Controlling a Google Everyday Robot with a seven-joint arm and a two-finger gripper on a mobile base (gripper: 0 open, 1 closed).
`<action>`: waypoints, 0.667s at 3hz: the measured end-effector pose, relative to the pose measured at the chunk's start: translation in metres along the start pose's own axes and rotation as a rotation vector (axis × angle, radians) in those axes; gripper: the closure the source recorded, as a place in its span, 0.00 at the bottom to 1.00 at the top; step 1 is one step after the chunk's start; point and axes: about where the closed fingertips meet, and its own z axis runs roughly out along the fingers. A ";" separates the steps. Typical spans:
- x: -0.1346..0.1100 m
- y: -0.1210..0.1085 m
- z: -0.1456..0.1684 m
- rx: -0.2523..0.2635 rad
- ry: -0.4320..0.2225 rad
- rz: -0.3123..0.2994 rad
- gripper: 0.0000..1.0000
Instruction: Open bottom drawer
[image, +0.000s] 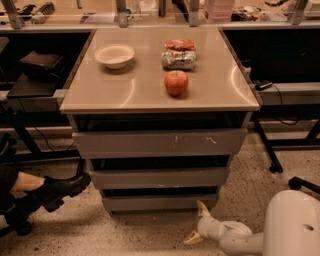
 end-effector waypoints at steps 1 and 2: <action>-0.017 -0.023 0.057 0.051 0.006 0.055 0.00; -0.016 -0.056 0.062 0.109 0.015 0.053 0.00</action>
Offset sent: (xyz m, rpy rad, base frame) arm 0.0429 0.0284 -0.0165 0.0203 -0.0001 -0.0689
